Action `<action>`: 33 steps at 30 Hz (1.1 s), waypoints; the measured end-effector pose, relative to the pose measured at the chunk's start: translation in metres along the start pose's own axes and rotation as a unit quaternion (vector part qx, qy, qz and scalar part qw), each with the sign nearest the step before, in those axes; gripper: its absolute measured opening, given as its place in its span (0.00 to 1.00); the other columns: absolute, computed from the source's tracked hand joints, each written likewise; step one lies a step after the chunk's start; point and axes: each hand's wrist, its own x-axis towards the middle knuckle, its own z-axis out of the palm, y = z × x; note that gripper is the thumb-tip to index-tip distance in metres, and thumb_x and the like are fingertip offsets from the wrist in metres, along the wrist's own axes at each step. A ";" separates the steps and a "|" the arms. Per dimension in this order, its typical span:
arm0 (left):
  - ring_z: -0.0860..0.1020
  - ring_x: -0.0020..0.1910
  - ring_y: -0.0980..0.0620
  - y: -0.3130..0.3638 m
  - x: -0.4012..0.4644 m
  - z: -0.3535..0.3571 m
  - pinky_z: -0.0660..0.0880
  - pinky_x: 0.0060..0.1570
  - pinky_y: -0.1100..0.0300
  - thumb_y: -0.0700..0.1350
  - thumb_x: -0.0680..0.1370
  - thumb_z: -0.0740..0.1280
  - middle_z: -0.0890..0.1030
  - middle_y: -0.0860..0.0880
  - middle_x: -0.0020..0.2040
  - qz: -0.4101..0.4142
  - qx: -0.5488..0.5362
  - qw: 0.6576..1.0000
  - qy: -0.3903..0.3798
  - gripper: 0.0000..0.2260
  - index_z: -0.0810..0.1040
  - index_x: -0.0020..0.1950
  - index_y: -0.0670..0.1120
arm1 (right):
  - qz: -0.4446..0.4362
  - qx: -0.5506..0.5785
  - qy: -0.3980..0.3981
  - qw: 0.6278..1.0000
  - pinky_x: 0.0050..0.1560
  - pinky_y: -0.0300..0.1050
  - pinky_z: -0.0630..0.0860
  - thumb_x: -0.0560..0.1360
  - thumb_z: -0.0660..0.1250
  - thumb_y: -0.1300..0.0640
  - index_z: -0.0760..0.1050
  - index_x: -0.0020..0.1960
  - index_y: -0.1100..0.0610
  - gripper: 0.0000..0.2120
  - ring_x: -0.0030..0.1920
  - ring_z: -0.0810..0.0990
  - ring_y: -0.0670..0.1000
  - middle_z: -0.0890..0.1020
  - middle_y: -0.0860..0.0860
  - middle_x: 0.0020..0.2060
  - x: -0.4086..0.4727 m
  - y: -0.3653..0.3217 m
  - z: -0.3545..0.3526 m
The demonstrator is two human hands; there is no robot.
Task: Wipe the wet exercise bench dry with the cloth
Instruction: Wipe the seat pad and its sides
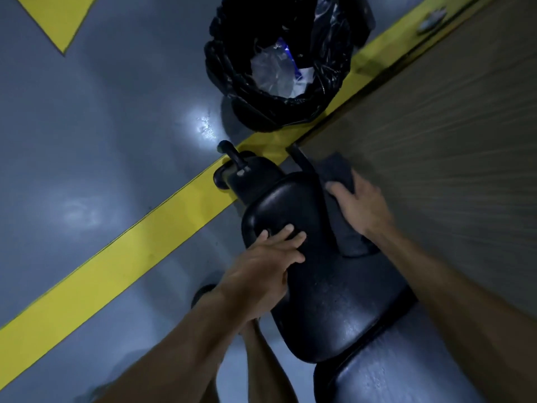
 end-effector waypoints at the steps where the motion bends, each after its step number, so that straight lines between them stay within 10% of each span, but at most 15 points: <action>1: 0.47 0.79 0.61 -0.003 0.000 0.002 0.42 0.78 0.53 0.35 0.77 0.54 0.58 0.57 0.80 0.006 -0.010 1.000 0.012 0.24 0.75 0.69 0.48 | 0.016 -0.008 0.000 1.000 0.61 0.47 0.66 0.81 0.63 0.45 0.70 0.74 0.49 0.22 0.68 0.74 0.60 0.78 0.55 0.66 0.000 0.003 0.000; 6: 0.44 0.78 0.63 -0.013 -0.001 0.012 0.33 0.74 0.65 0.35 0.77 0.55 0.57 0.56 0.80 0.025 -0.015 0.999 0.036 0.23 0.75 0.70 0.47 | -0.025 -0.019 -0.009 0.999 0.60 0.49 0.70 0.78 0.63 0.46 0.74 0.69 0.46 0.20 0.63 0.76 0.57 0.80 0.50 0.61 0.015 -0.046 0.016; 10: 0.49 0.79 0.61 -0.016 -0.007 0.013 0.35 0.75 0.65 0.37 0.78 0.54 0.60 0.55 0.79 0.032 -0.024 0.998 0.051 0.23 0.74 0.71 0.48 | -0.208 -0.239 -0.126 0.940 0.49 0.52 0.74 0.75 0.62 0.41 0.75 0.62 0.43 0.17 0.54 0.80 0.58 0.83 0.50 0.52 0.015 -0.110 0.055; 14: 0.76 0.64 0.52 -0.025 -0.033 0.005 0.71 0.64 0.54 0.49 0.72 0.47 0.82 0.54 0.61 -0.027 -0.042 0.990 0.132 0.26 0.84 0.54 0.51 | -0.376 -0.380 -0.164 0.829 0.42 0.48 0.63 0.71 0.58 0.38 0.76 0.55 0.49 0.21 0.49 0.80 0.59 0.81 0.52 0.44 -0.008 -0.114 0.093; 18: 0.82 0.49 0.52 -0.047 -0.075 0.008 0.77 0.46 0.51 0.45 0.70 0.54 0.85 0.56 0.46 -0.082 -0.013 0.987 0.134 0.15 0.81 0.42 0.52 | -0.461 -0.394 -0.209 0.767 0.54 0.51 0.72 0.68 0.59 0.36 0.76 0.65 0.47 0.30 0.52 0.79 0.58 0.82 0.52 0.48 -0.022 -0.095 0.085; 24: 0.75 0.27 0.63 -0.078 -0.124 0.007 0.68 0.31 0.73 0.36 0.72 0.58 0.80 0.60 0.31 -0.157 -0.113 0.934 0.301 0.16 0.84 0.39 0.50 | -0.268 -0.418 -0.183 0.848 0.46 0.50 0.68 0.74 0.59 0.38 0.74 0.60 0.46 0.20 0.55 0.80 0.61 0.83 0.54 0.53 0.006 -0.135 0.089; 28: 0.68 0.18 0.57 -0.084 -0.141 -0.006 0.59 0.21 0.69 0.32 0.78 0.59 0.74 0.65 0.23 -0.210 -0.134 0.908 0.338 0.18 0.85 0.42 0.47 | -0.406 -0.499 -0.150 0.751 0.54 0.53 0.68 0.70 0.58 0.37 0.77 0.58 0.51 0.25 0.53 0.79 0.61 0.82 0.56 0.46 -0.054 -0.107 0.118; 33: 0.70 0.20 0.64 -0.081 -0.154 -0.026 0.61 0.23 0.72 0.31 0.79 0.57 0.73 0.69 0.22 -0.214 -0.159 0.910 0.316 0.19 0.85 0.43 0.46 | -0.406 -0.578 -0.325 0.629 0.72 0.57 0.61 0.72 0.64 0.36 0.76 0.63 0.53 0.27 0.57 0.78 0.59 0.83 0.56 0.51 -0.130 -0.045 0.133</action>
